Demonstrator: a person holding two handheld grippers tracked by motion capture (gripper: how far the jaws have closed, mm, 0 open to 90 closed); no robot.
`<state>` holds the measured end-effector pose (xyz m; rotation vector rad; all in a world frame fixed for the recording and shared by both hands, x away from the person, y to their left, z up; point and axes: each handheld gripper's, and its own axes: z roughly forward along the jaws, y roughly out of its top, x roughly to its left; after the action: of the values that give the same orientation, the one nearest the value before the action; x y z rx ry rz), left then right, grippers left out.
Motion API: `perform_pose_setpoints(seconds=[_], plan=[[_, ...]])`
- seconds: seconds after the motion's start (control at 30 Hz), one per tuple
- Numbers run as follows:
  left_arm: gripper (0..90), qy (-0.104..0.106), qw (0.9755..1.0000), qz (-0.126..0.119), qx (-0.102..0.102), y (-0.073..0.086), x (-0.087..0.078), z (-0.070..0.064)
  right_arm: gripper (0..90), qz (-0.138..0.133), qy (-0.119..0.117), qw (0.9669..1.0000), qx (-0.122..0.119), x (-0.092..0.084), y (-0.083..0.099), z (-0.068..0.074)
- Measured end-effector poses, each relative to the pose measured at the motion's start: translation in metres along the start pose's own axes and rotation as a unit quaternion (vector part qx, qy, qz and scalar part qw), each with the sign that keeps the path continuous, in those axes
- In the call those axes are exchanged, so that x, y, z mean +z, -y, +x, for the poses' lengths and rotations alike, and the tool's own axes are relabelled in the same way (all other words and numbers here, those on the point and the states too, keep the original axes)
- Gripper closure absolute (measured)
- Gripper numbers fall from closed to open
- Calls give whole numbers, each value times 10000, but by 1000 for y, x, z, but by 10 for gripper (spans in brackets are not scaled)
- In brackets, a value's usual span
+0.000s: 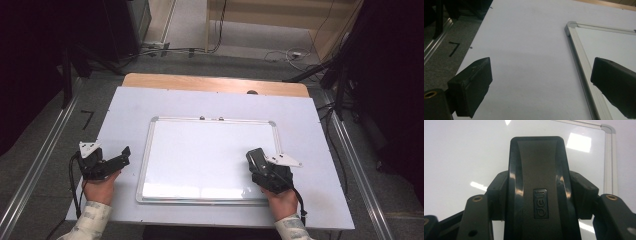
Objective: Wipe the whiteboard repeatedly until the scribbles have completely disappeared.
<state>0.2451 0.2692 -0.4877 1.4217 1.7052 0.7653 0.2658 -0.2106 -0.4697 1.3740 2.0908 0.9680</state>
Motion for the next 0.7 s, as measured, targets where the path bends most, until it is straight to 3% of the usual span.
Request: perform_pose_setpoints(seconds=[0.7], plan=[[41, 1, 10000, -2, 5, 0, 0, 0, 385, -128, 223, 9993, 271, -8, -1, -12]])
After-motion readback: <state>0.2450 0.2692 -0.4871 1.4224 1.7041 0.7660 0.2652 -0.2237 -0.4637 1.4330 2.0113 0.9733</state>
